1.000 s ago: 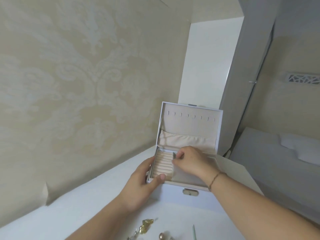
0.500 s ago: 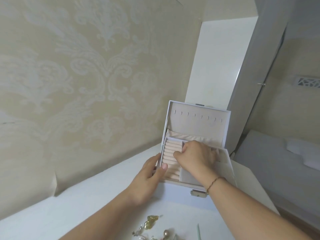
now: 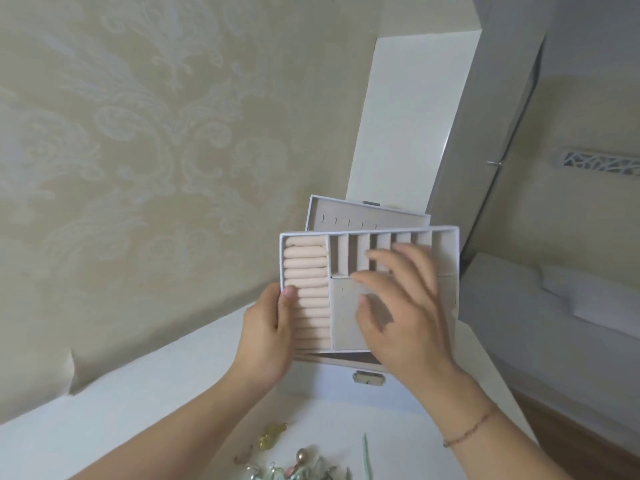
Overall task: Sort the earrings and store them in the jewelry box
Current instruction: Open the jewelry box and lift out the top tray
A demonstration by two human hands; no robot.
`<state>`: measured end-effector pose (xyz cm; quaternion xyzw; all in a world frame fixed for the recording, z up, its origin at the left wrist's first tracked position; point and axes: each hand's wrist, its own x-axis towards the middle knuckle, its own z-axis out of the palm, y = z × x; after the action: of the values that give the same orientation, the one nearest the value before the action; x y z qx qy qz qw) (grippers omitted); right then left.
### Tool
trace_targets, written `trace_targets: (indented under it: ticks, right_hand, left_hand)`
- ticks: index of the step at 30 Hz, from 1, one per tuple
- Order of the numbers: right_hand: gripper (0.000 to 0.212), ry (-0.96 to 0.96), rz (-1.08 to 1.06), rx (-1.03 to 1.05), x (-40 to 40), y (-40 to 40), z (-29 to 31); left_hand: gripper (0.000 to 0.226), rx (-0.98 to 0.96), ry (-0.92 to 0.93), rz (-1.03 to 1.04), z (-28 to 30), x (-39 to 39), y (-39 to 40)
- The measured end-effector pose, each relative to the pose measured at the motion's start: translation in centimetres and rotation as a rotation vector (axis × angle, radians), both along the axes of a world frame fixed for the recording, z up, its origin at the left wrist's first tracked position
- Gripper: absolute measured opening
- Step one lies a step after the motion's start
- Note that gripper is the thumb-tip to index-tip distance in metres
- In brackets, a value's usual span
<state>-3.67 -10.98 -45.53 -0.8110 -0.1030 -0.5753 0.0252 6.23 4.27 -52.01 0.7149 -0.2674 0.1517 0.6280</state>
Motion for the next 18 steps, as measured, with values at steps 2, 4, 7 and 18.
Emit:
trace_targets:
  ticks: [2, 4, 7, 18]
  right_hand:
    - [0.035, -0.100, -0.126, 0.065, -2.3, -1.6, -0.4]
    - [0.060, -0.064, -0.165, 0.425, -4.5, -3.4, -1.5]
    - [0.065, 0.210, 0.249, 1.123, -6.3, -4.5, -2.1]
    - [0.055, -0.062, 0.315, 1.903, -15.5, -14.8, -6.7]
  left_hand:
    - [0.062, -0.044, 0.043, -0.008, 0.6, 0.2, 0.2]
    - [0.065, -0.096, 0.095, -0.039, 1.5, 0.0, 0.3]
    - [0.059, -0.089, 0.146, -0.153, 2.4, -1.0, 0.0]
    - [0.043, 0.874, -0.724, -0.203, -1.2, -0.3, 0.1]
